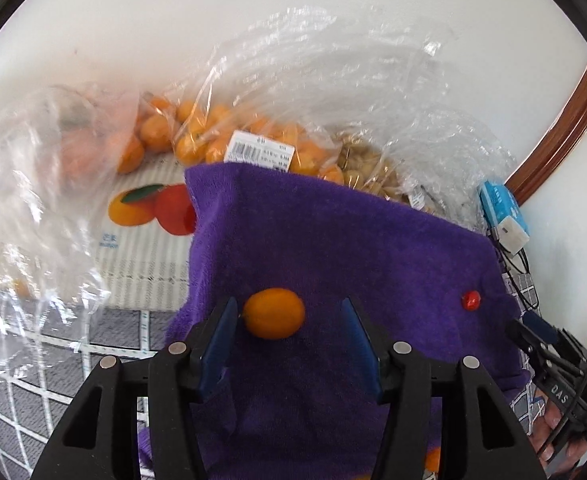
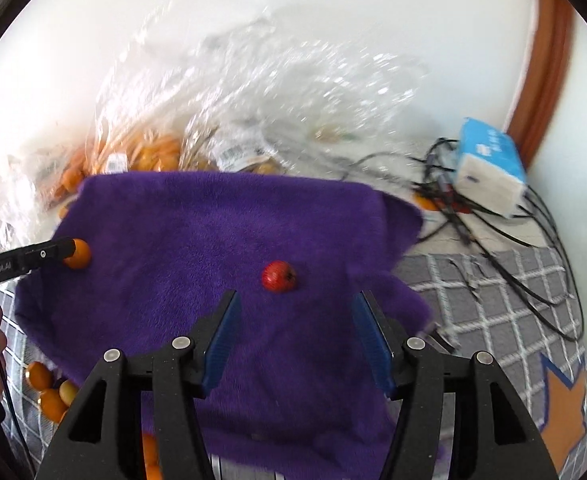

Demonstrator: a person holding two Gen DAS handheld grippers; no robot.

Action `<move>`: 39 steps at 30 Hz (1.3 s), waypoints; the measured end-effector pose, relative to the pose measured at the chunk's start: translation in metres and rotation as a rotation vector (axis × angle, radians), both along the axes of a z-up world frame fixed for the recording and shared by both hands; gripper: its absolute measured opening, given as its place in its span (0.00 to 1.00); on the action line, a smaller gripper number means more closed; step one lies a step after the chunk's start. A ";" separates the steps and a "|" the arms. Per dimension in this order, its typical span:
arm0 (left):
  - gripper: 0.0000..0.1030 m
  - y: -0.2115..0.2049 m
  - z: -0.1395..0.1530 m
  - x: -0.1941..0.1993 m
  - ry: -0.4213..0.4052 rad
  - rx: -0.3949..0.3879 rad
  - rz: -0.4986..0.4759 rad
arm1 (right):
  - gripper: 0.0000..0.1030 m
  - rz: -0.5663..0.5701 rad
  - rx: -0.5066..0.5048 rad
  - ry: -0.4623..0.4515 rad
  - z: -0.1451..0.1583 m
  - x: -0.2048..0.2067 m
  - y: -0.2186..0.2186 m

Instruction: Organize fruits

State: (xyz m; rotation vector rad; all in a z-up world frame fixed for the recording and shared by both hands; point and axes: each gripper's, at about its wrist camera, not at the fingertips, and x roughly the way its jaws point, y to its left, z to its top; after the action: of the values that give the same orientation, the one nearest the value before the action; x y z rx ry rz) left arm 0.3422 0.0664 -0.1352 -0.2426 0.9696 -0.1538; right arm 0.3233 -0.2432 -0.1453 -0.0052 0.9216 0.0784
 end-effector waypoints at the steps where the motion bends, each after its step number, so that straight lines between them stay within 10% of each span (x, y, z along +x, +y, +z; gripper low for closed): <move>1: 0.51 0.001 0.007 -0.004 -0.015 0.002 0.008 | 0.57 -0.008 0.002 -0.009 0.003 -0.007 -0.003; 11: 0.51 0.008 0.040 -0.075 -0.097 0.056 0.064 | 0.48 0.002 0.008 -0.026 0.011 -0.078 -0.014; 25: 0.51 0.044 0.006 -0.176 -0.034 0.079 0.161 | 0.36 0.083 0.105 0.038 -0.049 -0.131 0.001; 39: 0.51 0.007 -0.025 -0.167 -0.031 0.103 0.104 | 0.33 0.019 0.166 -0.053 -0.050 -0.150 -0.018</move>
State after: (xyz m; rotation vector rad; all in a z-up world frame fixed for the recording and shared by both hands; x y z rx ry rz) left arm 0.1755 0.0734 -0.1598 -0.1951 0.9291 -0.0128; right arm 0.1736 -0.2607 -0.1950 0.1376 0.8596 0.1712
